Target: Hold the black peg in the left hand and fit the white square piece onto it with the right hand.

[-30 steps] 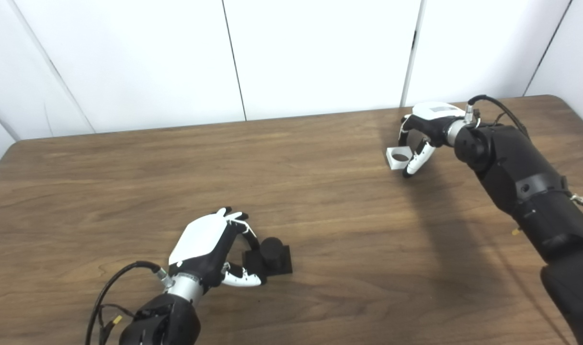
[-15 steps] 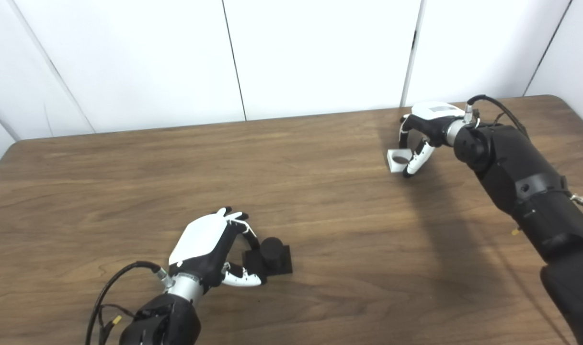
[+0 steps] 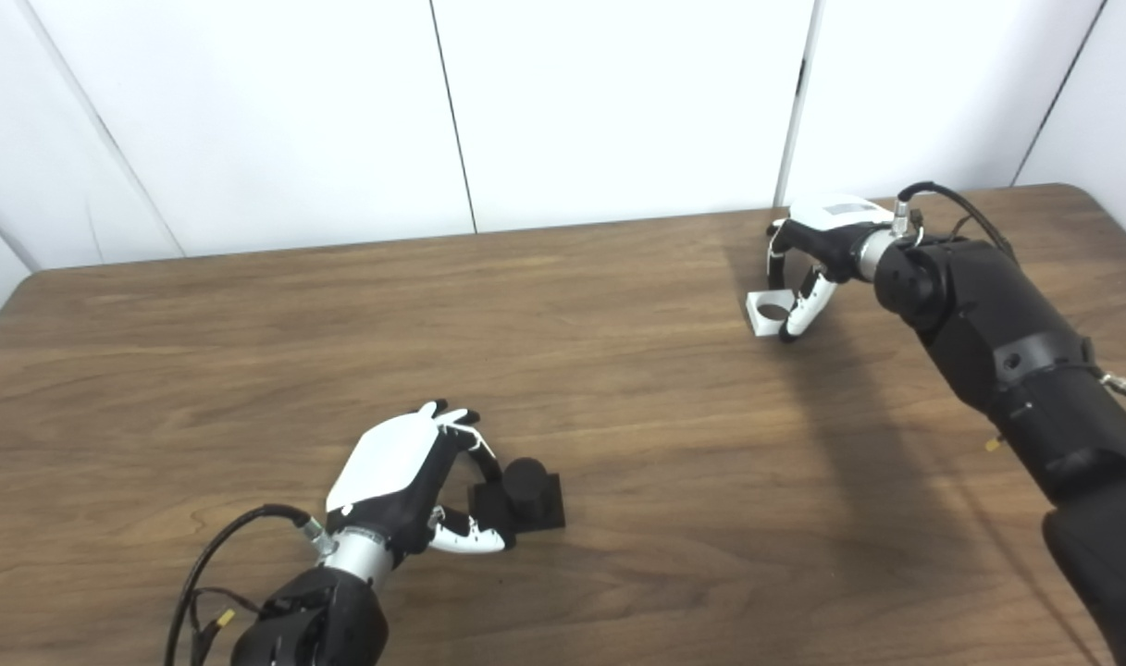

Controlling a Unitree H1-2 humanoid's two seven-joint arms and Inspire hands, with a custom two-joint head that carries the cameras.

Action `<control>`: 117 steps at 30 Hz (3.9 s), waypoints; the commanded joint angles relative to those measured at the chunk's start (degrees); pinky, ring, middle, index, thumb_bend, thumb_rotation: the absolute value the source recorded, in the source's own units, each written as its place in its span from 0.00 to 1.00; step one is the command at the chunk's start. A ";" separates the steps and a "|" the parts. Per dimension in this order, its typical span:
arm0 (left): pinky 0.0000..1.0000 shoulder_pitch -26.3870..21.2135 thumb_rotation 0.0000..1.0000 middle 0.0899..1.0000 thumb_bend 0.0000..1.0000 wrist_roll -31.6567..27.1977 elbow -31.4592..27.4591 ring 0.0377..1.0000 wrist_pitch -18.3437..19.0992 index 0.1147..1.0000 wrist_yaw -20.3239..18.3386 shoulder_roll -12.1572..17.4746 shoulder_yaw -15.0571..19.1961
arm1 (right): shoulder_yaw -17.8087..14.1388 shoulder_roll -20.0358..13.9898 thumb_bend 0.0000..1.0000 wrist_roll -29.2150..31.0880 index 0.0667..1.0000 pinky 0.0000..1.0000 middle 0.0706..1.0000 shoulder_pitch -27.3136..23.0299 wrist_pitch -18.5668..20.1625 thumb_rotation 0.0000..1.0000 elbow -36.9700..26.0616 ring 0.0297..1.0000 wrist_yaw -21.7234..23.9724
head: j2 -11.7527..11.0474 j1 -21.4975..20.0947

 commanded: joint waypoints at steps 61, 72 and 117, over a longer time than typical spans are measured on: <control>1.00 -1.27 0.05 0.90 0.52 1.50 1.18 1.00 -0.20 0.42 2.41 -0.68 -0.10 | -6.07 0.93 0.52 7.12 0.46 1.00 0.93 6.59 6.07 0.15 -52.25 1.00 22.55 | -0.41 1.50; 1.00 -1.35 0.05 0.90 0.52 1.55 1.14 1.00 -0.35 0.42 2.40 -0.71 -0.20 | -4.78 3.59 0.53 8.21 0.46 1.00 0.94 7.08 7.01 0.15 -56.93 1.00 25.77 | -0.07 1.91; 1.00 -2.32 0.06 0.90 0.52 2.27 0.86 1.00 -0.04 0.42 0.71 -1.40 -0.12 | 1.58 11.29 0.53 5.53 0.45 1.00 0.93 8.46 3.89 0.14 -55.99 1.00 26.43 | 1.43 1.97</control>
